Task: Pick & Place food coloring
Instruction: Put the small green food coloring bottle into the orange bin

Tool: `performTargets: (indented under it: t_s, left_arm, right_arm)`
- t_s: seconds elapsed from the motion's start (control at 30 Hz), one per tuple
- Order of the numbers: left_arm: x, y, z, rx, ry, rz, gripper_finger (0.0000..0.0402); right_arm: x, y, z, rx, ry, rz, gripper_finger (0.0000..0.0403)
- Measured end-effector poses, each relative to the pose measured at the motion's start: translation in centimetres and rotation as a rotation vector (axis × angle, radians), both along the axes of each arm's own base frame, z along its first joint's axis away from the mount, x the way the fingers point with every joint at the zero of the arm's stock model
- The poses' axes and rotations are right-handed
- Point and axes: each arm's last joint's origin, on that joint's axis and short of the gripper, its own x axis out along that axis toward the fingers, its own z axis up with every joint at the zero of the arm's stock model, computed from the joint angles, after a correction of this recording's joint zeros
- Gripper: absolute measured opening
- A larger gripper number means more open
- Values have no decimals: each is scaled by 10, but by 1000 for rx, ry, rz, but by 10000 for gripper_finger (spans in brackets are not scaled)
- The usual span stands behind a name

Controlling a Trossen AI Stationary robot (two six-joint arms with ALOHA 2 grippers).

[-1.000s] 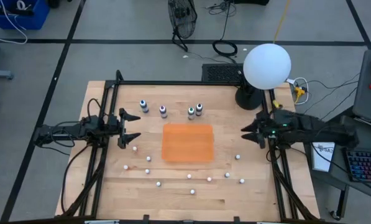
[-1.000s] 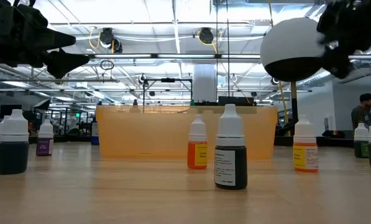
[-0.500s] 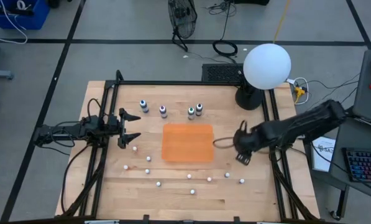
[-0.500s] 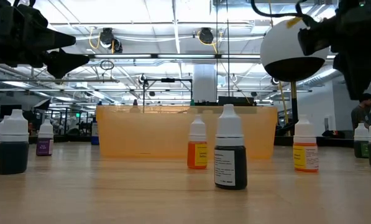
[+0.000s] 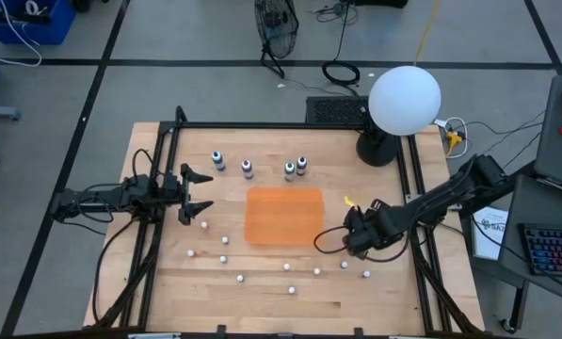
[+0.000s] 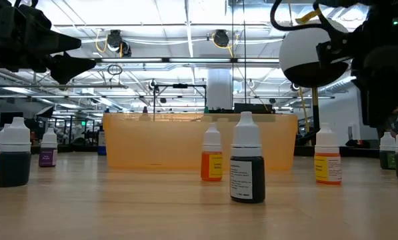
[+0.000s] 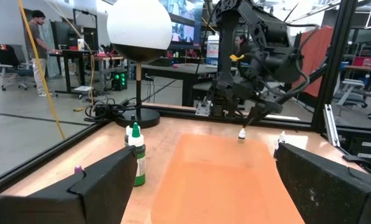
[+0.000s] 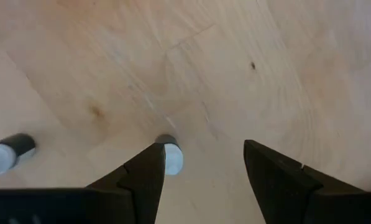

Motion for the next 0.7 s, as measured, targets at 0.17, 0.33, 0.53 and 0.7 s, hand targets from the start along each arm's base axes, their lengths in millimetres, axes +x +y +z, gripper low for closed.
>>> performTargets:
  t_s: [0.17, 0.33, 0.53, 0.7]
  left_arm:
    - [0, 0, 0, 0, 0, 0, 379]
    - [0, 0, 0, 0, 0, 0, 379]
    - [0, 0, 0, 0, 0, 0, 379]
    - [0, 0, 0, 0, 0, 0, 379]
  right_arm:
    - [3, 1, -5, 20, 10, -34, 208]
    - [5, 0, -5, 99, 17, -109, 208]
    - [5, -4, -8, 104, 14, -169, 208]
    - [0, -7, -17, 94, 29, -211, 208]
